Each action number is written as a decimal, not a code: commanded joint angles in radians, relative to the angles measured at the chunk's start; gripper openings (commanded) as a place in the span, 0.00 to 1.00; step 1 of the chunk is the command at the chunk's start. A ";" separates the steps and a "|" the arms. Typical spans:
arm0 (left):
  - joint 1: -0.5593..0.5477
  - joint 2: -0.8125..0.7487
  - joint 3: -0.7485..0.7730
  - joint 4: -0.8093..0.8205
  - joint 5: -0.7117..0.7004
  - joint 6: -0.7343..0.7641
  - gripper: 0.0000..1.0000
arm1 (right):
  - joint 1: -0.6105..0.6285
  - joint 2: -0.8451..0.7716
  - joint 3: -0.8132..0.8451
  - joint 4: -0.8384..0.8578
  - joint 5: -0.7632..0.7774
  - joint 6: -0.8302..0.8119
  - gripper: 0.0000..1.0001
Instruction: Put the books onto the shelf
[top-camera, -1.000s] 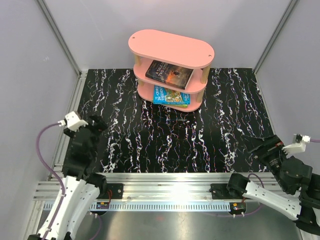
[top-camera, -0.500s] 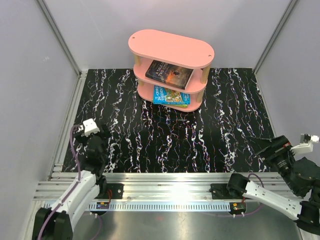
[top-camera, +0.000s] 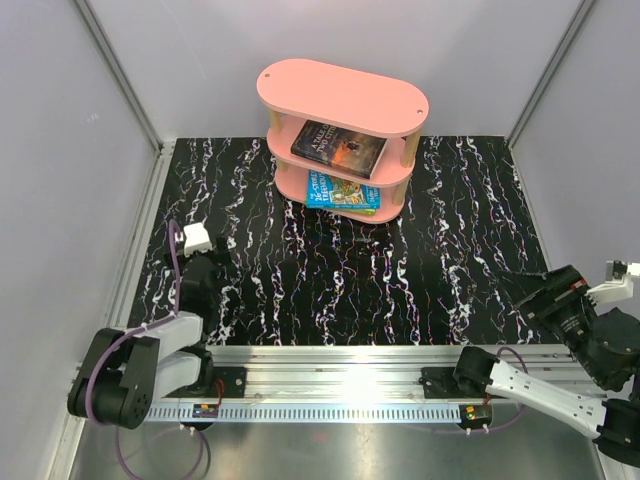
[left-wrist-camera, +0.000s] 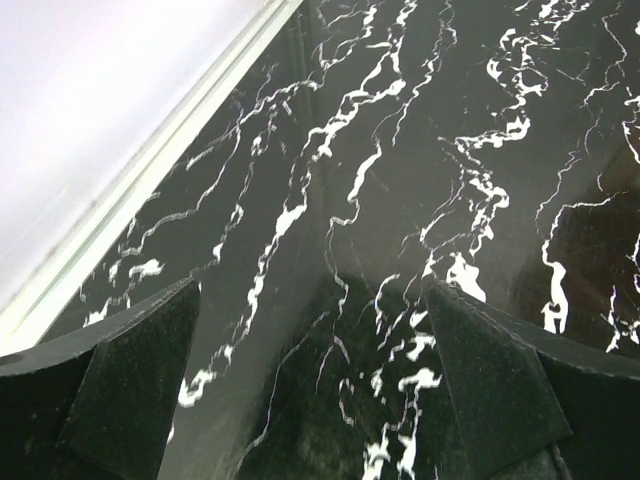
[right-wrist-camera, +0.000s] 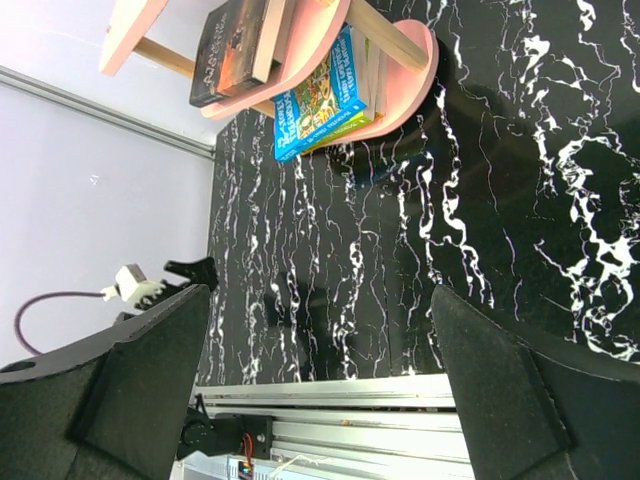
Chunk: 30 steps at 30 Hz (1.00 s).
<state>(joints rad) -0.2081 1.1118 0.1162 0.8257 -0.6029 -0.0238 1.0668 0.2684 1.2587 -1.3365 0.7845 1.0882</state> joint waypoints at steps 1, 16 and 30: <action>0.012 0.035 0.050 0.168 0.107 0.071 0.99 | 0.007 0.020 -0.010 -0.041 -0.005 -0.020 1.00; 0.159 0.226 0.069 0.300 0.342 0.047 0.99 | 0.007 0.132 -0.107 0.158 -0.060 -0.106 1.00; 0.161 0.217 0.073 0.282 0.338 0.033 0.99 | 0.007 0.190 -0.091 0.112 -0.099 0.027 1.00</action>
<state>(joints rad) -0.0540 1.3293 0.1627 1.0229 -0.2836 0.0246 1.0672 0.4446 1.1522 -1.2041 0.7067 1.0508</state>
